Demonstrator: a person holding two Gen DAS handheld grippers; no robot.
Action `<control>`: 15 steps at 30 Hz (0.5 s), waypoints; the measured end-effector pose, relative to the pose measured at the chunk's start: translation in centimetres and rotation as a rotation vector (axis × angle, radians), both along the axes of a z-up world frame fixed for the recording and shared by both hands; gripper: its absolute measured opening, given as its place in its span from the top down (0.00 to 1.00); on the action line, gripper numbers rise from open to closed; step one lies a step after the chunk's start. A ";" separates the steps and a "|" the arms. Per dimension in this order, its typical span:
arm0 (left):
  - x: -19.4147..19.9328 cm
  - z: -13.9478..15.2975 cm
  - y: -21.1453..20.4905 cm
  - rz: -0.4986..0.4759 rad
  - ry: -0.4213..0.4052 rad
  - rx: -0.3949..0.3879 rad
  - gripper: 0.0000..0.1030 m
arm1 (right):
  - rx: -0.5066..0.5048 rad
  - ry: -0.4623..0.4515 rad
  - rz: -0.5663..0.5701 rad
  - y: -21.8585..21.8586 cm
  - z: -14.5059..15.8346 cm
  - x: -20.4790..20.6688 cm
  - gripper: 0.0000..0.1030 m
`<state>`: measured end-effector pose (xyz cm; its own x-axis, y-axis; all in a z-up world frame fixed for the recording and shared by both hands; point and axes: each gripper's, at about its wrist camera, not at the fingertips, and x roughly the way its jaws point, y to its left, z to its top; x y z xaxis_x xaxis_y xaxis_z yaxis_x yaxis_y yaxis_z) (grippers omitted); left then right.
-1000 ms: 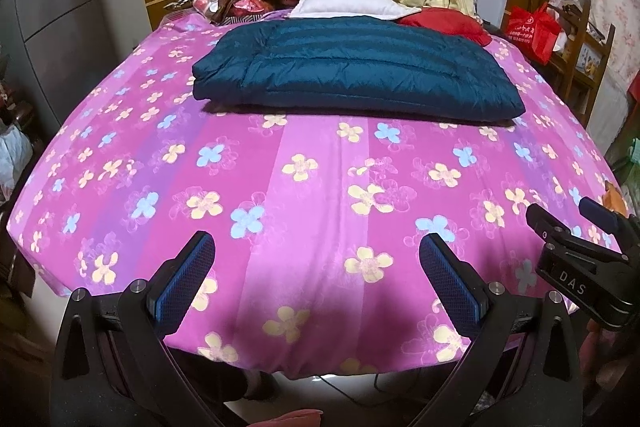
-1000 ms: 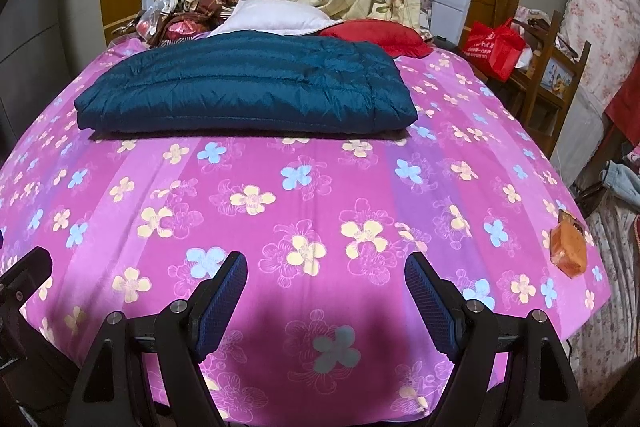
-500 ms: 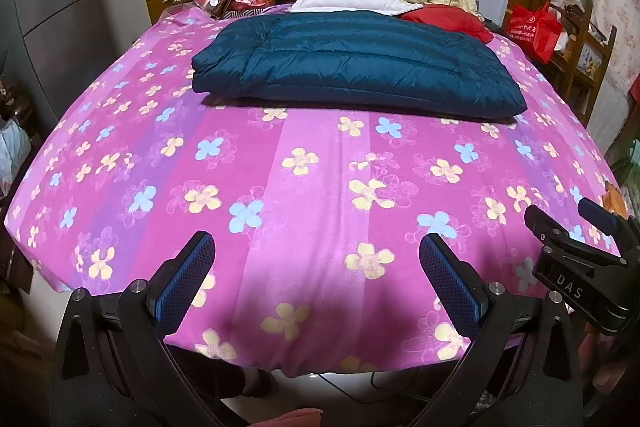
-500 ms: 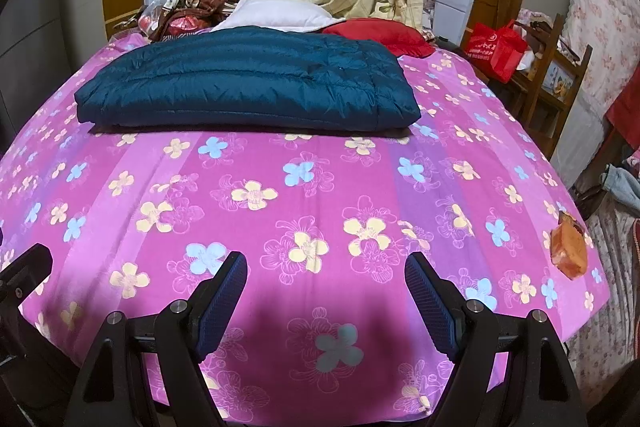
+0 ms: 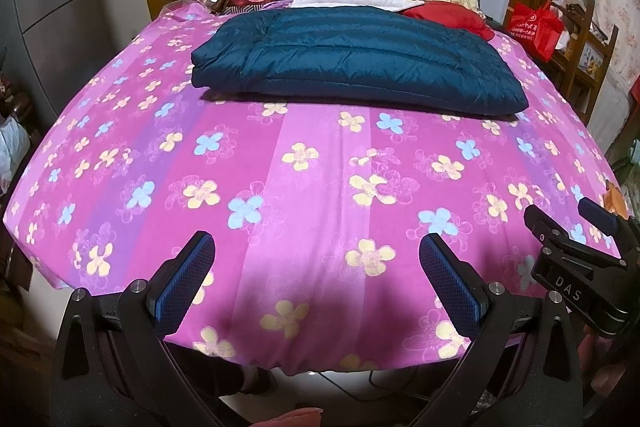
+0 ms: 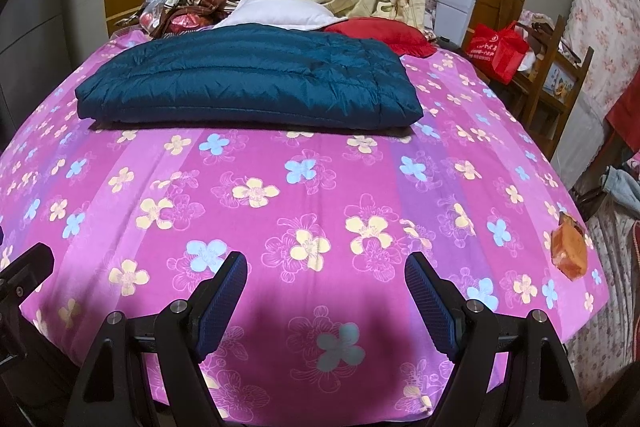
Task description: Fold large clothes
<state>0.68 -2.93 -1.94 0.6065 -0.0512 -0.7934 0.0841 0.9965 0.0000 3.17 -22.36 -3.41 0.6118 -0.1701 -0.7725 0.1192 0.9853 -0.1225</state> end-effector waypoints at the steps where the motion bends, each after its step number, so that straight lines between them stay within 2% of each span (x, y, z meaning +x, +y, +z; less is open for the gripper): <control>1: 0.0 0.0 0.0 0.000 0.000 -0.001 0.01 | 0.000 0.000 0.000 0.0 0.0 0.0 0.23; 15: 0.0 -0.3 -0.1 0.000 0.007 -0.002 0.01 | -0.003 0.001 0.012 0.3 -0.3 0.1 0.23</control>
